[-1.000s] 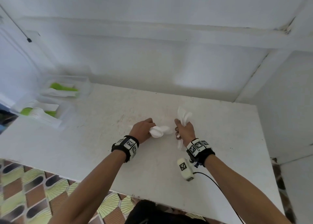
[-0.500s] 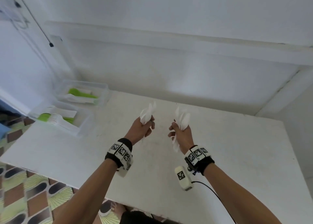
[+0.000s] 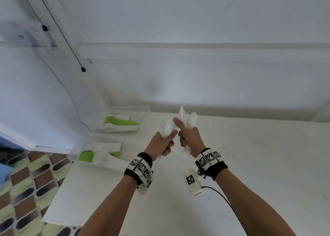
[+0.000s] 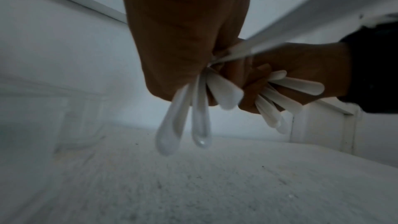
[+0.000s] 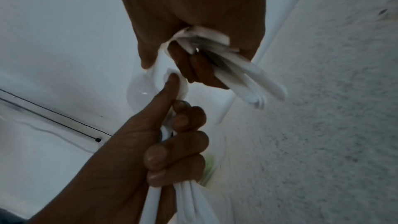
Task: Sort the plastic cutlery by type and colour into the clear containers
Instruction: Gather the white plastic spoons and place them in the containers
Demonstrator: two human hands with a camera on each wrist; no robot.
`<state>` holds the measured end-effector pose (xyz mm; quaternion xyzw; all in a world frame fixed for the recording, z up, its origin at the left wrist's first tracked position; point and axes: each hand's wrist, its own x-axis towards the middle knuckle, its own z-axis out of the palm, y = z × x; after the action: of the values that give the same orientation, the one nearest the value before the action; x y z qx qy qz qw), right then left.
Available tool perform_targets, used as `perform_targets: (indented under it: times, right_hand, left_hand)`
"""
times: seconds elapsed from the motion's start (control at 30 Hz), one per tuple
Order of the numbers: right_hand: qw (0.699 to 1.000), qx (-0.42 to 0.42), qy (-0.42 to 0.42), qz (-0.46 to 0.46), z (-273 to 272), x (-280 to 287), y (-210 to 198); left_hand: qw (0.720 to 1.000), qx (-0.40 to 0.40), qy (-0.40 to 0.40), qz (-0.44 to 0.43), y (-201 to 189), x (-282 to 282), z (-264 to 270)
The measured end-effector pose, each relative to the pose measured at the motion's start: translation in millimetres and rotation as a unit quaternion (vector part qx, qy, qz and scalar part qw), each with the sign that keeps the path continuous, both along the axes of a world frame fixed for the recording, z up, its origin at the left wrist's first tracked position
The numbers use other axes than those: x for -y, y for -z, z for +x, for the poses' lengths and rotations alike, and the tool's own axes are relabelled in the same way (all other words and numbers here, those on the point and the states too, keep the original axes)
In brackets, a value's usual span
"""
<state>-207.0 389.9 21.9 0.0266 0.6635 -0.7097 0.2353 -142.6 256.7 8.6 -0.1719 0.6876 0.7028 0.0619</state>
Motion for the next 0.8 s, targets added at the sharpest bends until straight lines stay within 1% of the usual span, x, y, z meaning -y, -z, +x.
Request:
perform_targets:
  times: [0.1, 0.2, 0.27, 0.33, 0.4, 0.43, 0.53, 0.6, 0.73, 0.8]
  right_hand:
    - [0.999, -0.024, 0.017, 0.016, 5.9, 19.7, 0.6]
    - [0.998, -0.043, 0.033, 0.044, 7.4, 28.3, 1.2]
    - [0.992, -0.073, 0.035, 0.101, 7.0, 31.3, 0.7]
    - [0.978, -0.113, 0.014, 0.173, 5.4, 31.6, 0.3]
    - [0.972, -0.121, 0.001, 0.202, 1.3, 32.4, 1.5]
    - [0.975, -0.110, -0.003, 0.191, -2.1, 32.1, 2.0]
    - [0.991, -0.075, -0.010, 0.114, -15.4, 27.0, 2.6]
    - [0.991, -0.089, -0.026, 0.095, -22.2, 21.1, 2.0]
    - [0.986, -0.127, -0.064, 0.083, -31.0, 15.0, -3.0]
    - [0.985, -0.132, -0.076, 0.077, -35.1, 13.0, -3.8]
  left_hand:
    - [1.000, 0.005, 0.022, -0.002, -2.2, 17.8, 2.0]
    - [0.999, 0.017, 0.048, 0.020, -8.8, 30.6, 4.7]
    - [0.997, 0.024, 0.067, 0.029, -11.5, 38.4, 5.6]
    - [0.996, 0.029, 0.072, 0.036, -12.8, 43.4, 5.4]
    - [0.996, 0.026, 0.067, 0.048, -12.8, 47.1, 4.9]
    - [0.996, 0.027, 0.060, 0.056, -12.6, 48.5, 4.9]
    - [0.995, 0.033, 0.032, 0.094, -10.0, 51.1, 3.0]
    - [0.993, 0.035, 0.014, 0.111, -9.5, 47.8, 0.5]
    - [0.996, 0.036, -0.006, 0.082, -15.1, 28.6, -4.0]
    - [0.994, 0.047, -0.020, 0.094, -18.5, 18.1, -8.1]
